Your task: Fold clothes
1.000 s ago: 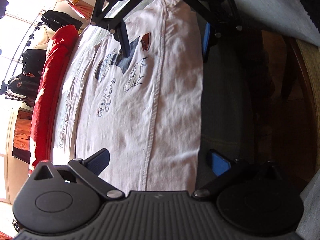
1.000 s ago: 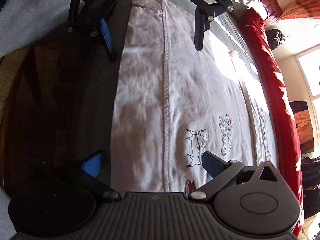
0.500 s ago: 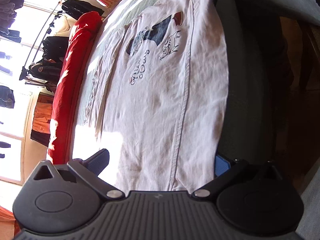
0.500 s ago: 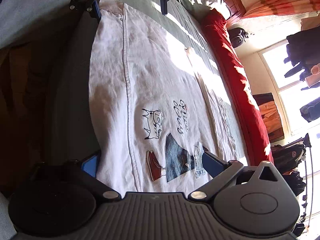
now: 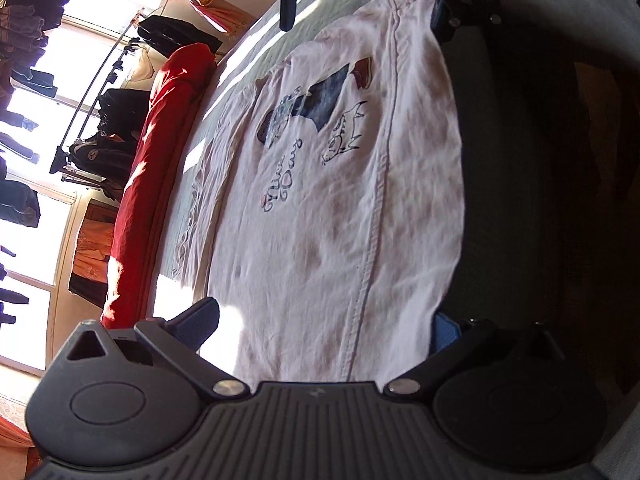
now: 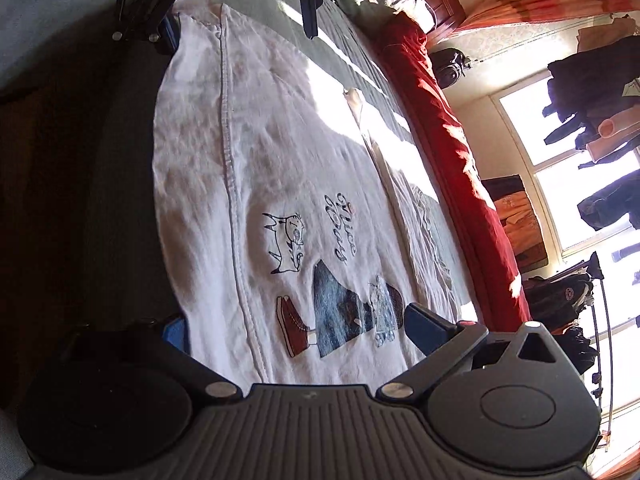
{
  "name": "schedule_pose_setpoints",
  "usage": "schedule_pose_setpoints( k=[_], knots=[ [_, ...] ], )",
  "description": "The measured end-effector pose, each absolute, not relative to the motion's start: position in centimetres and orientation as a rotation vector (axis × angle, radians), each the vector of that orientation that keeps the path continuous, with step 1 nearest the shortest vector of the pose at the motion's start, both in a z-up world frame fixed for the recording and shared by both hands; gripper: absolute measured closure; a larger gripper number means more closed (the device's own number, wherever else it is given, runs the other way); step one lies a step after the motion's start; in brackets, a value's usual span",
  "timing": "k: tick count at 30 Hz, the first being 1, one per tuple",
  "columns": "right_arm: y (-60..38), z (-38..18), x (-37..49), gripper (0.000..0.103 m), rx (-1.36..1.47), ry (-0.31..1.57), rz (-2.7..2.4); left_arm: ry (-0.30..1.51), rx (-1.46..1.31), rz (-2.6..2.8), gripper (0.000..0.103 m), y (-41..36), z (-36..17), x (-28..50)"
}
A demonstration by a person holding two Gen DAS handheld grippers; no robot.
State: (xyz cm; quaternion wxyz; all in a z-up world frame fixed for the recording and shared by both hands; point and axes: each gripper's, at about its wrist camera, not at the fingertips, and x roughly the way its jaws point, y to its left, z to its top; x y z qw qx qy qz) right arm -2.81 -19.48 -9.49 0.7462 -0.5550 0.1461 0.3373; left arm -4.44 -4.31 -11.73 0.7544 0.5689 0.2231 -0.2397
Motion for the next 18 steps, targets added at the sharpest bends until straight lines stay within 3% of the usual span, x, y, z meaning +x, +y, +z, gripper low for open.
schedule_pose_setpoints(
  k=[12,15,16,17,18],
  knots=[
    [-23.8,-10.0,-1.0,0.002,-1.227,0.43,0.614,0.51,1.304,-0.432,0.001,-1.0,-12.0,-4.7],
    [-22.9,-9.7,-1.3,0.02,-1.199,0.47,0.655,0.462,1.363,-0.484,0.002,-2.3,-12.4,-5.4],
    [-22.6,-9.8,-1.5,0.032,-1.203,0.484,0.678,0.466,1.373,-0.512,0.01,-2.5,-12.4,-5.5],
    [-22.4,-9.9,-1.8,0.045,-1.211,0.496,0.699,0.471,1.383,-0.54,0.026,-2.7,-12.4,-5.7],
    [-22.2,-10.0,-2.0,0.052,-1.219,0.508,0.719,0.479,1.389,-0.566,0.032,-2.9,-12.4,-5.8]
  ],
)
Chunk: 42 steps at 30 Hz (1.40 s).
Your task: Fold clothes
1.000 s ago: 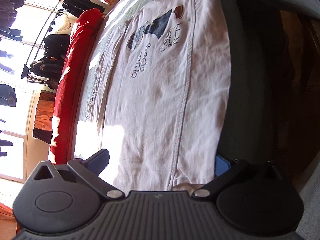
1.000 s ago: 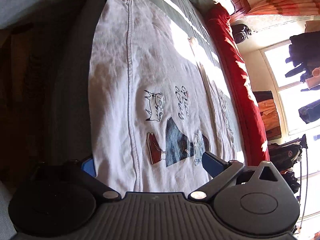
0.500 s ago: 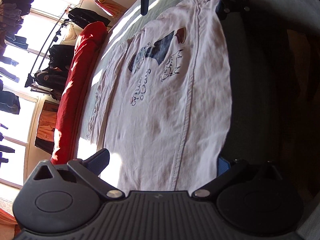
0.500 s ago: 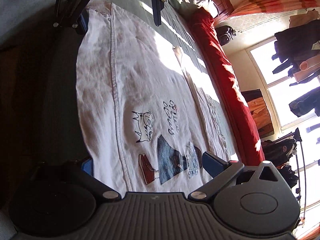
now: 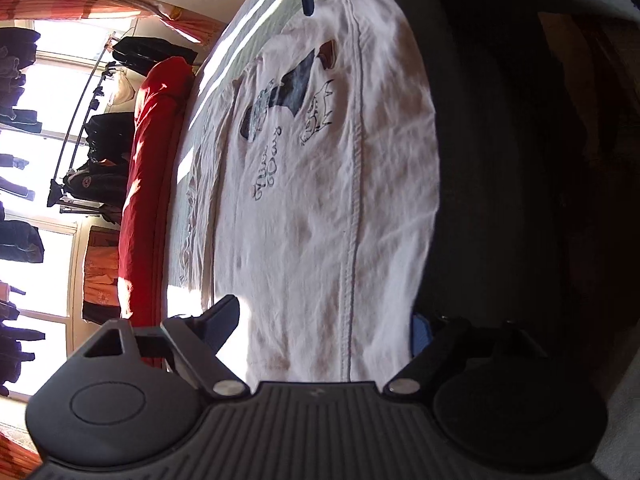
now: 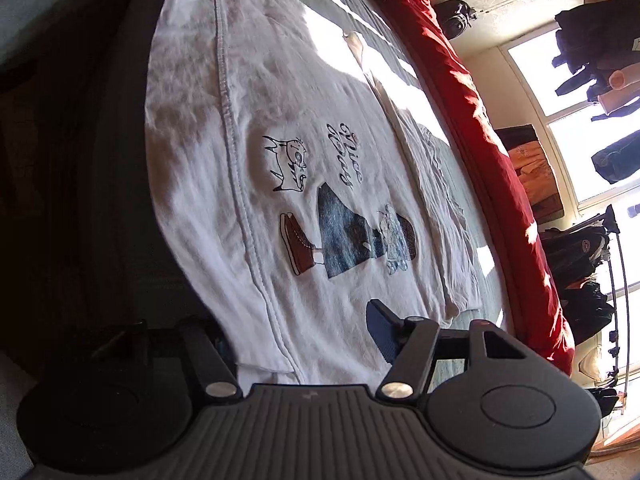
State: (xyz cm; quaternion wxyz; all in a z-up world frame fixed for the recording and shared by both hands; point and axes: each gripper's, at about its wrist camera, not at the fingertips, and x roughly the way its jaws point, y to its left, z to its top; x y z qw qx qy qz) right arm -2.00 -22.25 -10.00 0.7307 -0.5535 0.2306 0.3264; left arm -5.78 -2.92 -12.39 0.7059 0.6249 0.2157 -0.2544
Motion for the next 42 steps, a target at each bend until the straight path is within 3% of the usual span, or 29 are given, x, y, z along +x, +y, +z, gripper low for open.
schedule_pose_setpoints(
  k=[2,3,5,7,14,30,42],
  knots=[
    [-22.1,-10.0,-2.3,0.081,-1.213,0.552,0.762,0.522,1.38,-0.603,0.055,-3.0,-12.3,-5.8],
    [-22.1,-9.9,-2.3,0.087,-1.203,0.571,0.775,0.538,1.376,-0.617,0.06,-2.9,-12.2,-5.8],
    [-22.2,-9.7,-2.4,0.091,-1.185,0.598,0.786,0.561,1.37,-0.64,0.081,-2.9,-12.2,-6.1],
    [-22.2,-9.3,-2.3,0.093,-1.169,0.614,0.789,0.571,1.368,-0.652,0.09,-3.0,-12.2,-6.3],
    [-22.5,-6.7,-1.0,0.099,-1.113,0.62,0.793,0.596,1.246,-0.591,0.094,-2.4,-9.3,-4.5],
    [-22.8,-3.7,1.6,0.099,-1.068,0.581,0.764,0.647,1.192,-0.596,0.101,-1.8,-6.7,-1.8],
    [-22.1,-2.5,5.1,0.099,-1.092,0.505,0.67,0.587,1.201,-0.472,0.101,-1.2,-4.4,2.3]
  ],
)
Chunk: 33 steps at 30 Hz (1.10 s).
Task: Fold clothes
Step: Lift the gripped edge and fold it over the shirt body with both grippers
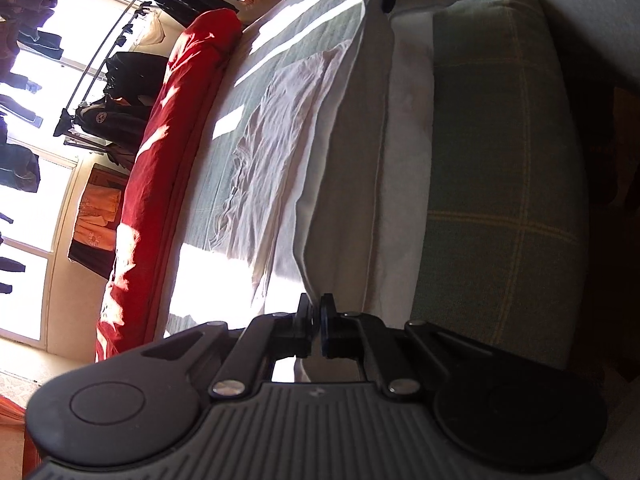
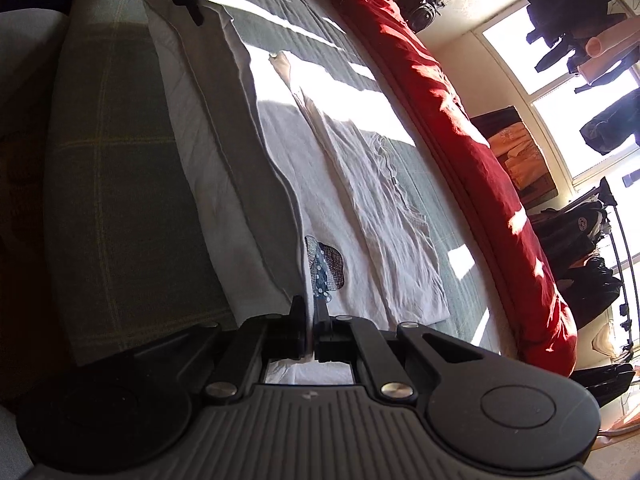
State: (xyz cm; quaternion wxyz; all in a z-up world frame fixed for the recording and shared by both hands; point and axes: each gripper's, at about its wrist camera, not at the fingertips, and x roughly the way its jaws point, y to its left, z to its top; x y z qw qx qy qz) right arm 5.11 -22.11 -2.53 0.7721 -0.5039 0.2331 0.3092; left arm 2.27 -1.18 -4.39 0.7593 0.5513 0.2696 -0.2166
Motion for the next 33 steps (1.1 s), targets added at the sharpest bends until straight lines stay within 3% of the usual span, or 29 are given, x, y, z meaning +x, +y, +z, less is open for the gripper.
schedule_pose_setpoints(
  k=[21,33],
  knots=[
    [-19.9,-2.2,20.4,0.099,-1.004,0.471,0.512,0.514,1.197,-0.315,0.1,0.1,-3.6,17.9],
    [-19.2,-4.6,29.7,0.099,-0.936,0.536,0.47,0.549,1.153,-0.293,0.099,1.0,-6.0,26.9]
  ],
)
